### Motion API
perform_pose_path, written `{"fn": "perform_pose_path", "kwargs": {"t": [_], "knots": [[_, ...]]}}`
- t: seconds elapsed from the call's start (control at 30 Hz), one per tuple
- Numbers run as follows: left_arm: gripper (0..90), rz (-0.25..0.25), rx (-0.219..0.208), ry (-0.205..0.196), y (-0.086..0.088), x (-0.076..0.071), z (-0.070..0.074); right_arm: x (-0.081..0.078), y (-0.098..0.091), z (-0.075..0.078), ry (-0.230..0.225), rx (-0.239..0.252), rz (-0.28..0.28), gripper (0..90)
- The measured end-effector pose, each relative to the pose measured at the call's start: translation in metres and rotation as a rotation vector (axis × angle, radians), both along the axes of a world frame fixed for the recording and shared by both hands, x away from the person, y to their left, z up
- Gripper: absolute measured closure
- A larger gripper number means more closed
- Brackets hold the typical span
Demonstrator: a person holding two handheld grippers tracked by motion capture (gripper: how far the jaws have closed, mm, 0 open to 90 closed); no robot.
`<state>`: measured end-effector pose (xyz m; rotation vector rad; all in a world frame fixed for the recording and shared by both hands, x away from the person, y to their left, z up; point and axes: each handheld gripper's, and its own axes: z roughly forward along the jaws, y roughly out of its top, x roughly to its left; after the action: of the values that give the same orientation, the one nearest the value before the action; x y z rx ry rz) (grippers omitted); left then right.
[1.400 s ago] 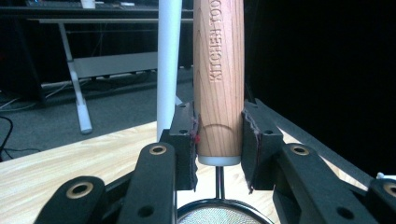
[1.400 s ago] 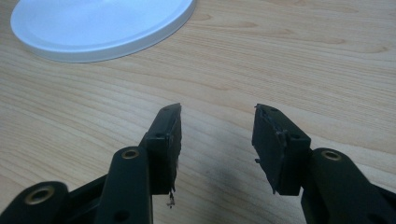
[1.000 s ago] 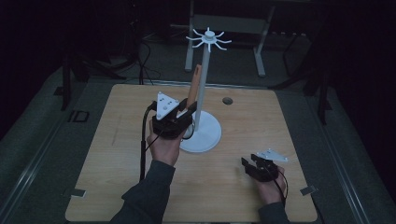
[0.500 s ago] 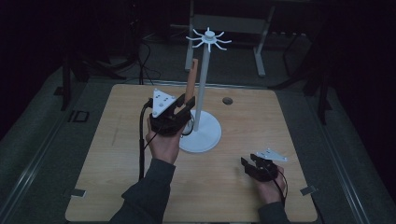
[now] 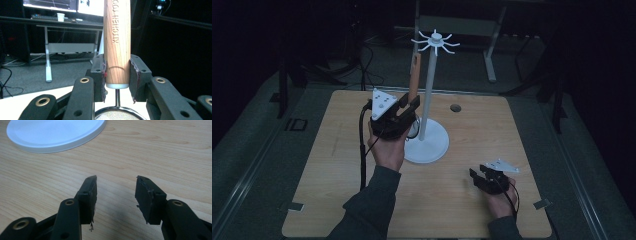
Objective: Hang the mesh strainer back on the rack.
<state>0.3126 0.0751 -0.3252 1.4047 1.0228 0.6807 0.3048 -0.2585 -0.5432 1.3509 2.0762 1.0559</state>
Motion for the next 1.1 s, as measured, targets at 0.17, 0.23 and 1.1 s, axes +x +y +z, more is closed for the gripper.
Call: {"fn": "perform_pose_path", "kwargs": {"t": [0.17, 0.23, 1.1], "knots": [[69.0, 0.011, -0.006, -0.005, 0.002, 0.003, 0.005, 0.000, 0.000, 0.000, 0.000, -0.001, 0.000, 51.6], [69.1, 0.012, 0.005, -0.004, 0.001, 0.005, 0.006, 0.000, 0.000, 0.000, 0.001, 0.001, -0.001, 51.6], [69.0, -0.025, 0.039, 0.033, -0.006, 0.027, 0.010, 0.000, -0.001, 0.000, -0.001, 0.001, -0.001, 51.4]]}}
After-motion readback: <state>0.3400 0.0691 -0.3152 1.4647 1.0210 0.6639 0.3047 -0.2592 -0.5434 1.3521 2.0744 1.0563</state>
